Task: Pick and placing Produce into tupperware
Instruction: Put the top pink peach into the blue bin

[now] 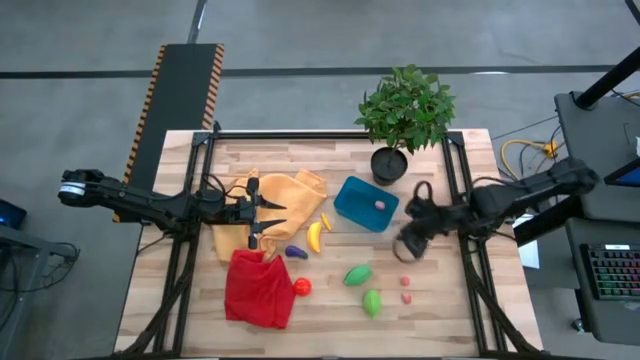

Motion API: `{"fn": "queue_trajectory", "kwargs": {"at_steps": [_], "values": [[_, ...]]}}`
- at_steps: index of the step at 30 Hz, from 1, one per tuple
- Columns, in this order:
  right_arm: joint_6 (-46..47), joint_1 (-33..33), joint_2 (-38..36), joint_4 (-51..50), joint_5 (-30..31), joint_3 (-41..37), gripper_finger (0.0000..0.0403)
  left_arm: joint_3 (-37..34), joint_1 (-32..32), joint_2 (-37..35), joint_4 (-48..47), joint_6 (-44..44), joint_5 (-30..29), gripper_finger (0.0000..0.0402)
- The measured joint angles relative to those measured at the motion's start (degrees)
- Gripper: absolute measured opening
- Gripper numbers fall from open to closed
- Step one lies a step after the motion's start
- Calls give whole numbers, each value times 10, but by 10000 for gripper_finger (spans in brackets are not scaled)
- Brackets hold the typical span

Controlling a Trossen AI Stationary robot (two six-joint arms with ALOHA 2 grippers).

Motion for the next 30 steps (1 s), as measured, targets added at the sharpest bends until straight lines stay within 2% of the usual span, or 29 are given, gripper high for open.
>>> {"fn": "queue_trajectory", "kwargs": {"at_steps": [3, 7, 11, 15, 24, 27, 30], "values": [[56, 78, -3, 5, 11, 0, 139, 0, 0, 0, 0, 0, 0, 132], [147, 171, 21, 5, 78, 0, 138, 0, 0, 0, 0, 0, 0, 132], [215, 223, 68, 5, 110, 0, 136, 0, 0, 0, 1, 0, 0, 132], [254, 233, 128, 5, 102, -1, 134, 0, 0, 0, 1, 0, 0, 132], [303, 232, 240, 27, -10, 9, 136, 0, 0, 0, 9, -2, 0, 132], [310, 233, 266, 57, -22, 31, 151, 0, 0, 0, 21, -3, 0, 132], [292, 233, 290, 45, -21, 66, 174, 0, 0, 0, 31, -3, 0, 132]]}}
